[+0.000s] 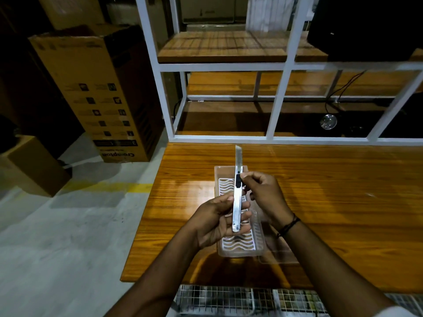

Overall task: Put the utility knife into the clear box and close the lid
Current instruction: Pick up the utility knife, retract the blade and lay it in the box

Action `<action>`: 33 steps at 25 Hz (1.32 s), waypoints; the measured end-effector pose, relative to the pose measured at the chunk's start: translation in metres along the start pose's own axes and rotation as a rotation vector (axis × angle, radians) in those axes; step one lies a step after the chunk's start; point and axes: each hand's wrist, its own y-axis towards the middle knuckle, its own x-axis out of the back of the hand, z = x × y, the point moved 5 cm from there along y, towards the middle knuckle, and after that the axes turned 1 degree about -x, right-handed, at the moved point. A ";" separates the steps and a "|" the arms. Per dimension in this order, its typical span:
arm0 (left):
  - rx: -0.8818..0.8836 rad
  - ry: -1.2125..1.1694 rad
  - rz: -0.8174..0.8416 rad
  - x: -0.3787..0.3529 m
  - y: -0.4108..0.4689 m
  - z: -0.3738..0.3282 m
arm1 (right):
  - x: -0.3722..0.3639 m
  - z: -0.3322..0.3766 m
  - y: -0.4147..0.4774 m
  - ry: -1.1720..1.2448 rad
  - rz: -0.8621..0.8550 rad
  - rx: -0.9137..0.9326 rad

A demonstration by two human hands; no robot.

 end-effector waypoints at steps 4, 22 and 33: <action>-0.005 -0.063 -0.013 0.002 -0.002 0.000 | -0.004 0.002 -0.002 0.007 0.009 0.015; 0.002 -0.171 -0.089 0.005 0.007 0.002 | -0.007 -0.009 -0.008 -0.041 0.097 0.070; -0.027 -0.149 -0.125 -0.001 0.017 0.002 | -0.001 -0.009 -0.008 -0.083 0.093 0.082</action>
